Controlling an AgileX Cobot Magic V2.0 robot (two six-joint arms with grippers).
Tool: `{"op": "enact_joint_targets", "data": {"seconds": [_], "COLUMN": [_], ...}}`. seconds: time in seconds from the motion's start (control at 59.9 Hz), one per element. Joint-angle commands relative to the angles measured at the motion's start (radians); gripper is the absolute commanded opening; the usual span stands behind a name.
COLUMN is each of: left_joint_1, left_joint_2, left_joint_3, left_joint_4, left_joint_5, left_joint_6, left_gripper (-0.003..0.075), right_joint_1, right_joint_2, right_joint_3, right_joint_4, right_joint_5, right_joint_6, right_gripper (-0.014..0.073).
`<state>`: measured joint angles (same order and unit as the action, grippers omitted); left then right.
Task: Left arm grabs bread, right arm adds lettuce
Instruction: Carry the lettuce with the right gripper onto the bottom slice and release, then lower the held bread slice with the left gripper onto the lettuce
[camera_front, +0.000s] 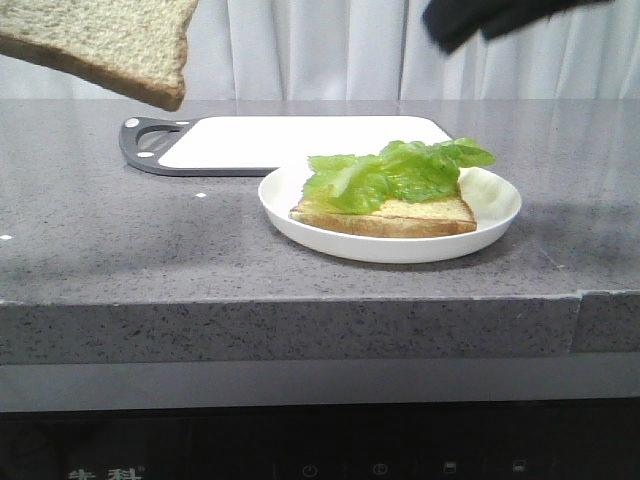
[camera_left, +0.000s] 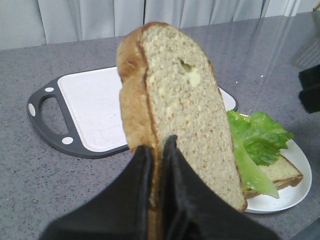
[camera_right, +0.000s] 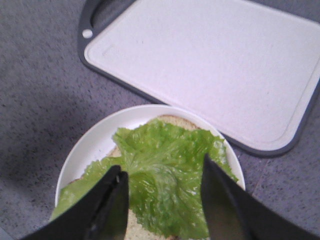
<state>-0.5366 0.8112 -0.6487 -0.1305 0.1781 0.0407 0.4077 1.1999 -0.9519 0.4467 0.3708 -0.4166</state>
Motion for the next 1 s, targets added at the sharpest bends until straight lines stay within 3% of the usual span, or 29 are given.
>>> {"op": "enact_joint_targets", "data": {"seconds": [0.0, 0.15, 0.367, 0.417, 0.517, 0.567, 0.617, 0.984], "left_joint_1": [-0.003, -0.003, 0.116, 0.149, 0.227, 0.256, 0.273, 0.168], "left_joint_2": [0.006, 0.066, 0.223, 0.27, 0.368, 0.42, 0.471, 0.798], "left_joint_3": [-0.03, -0.067, -0.265, -0.314, -0.391, -0.411, -0.429, -0.565], "left_joint_4": [-0.048, -0.163, -0.504, -0.632, -1.048, -1.231, -1.313, -1.359], "left_joint_5": [-0.09, -0.043, 0.22, 0.296, 0.489, 0.594, 0.653, 0.751], "left_joint_6": [-0.01, -0.01, 0.036, 0.155, 0.484, 0.592, 0.644, 0.649], "left_gripper": [-0.0021, -0.0021, -0.002, -0.002, -0.002, -0.002, -0.002, -0.002], "right_joint_1": [0.0, 0.0, 0.0, 0.0, 0.0, 0.0, 0.0, 0.0], "right_joint_2": [-0.101, -0.234, -0.446, -0.49, -0.571, -0.598, -0.625, -0.677], "right_joint_3": [-0.01, 0.068, 0.195, 0.216, 0.253, 0.266, 0.28, 0.288], "right_joint_4": [0.002, -0.011, -0.011, -0.011, -0.011, -0.011, -0.011, -0.01], "right_joint_5": [-0.056, -0.085, -0.087, -0.073, -0.053, -0.045, -0.034, 0.044], "right_joint_6": [-0.009, -0.009, -0.009, -0.009, -0.009, -0.009, -0.009, -0.008], "right_gripper": [0.025, -0.0081, -0.0061, -0.0061, -0.0061, -0.0061, -0.0061, -0.0061]}}
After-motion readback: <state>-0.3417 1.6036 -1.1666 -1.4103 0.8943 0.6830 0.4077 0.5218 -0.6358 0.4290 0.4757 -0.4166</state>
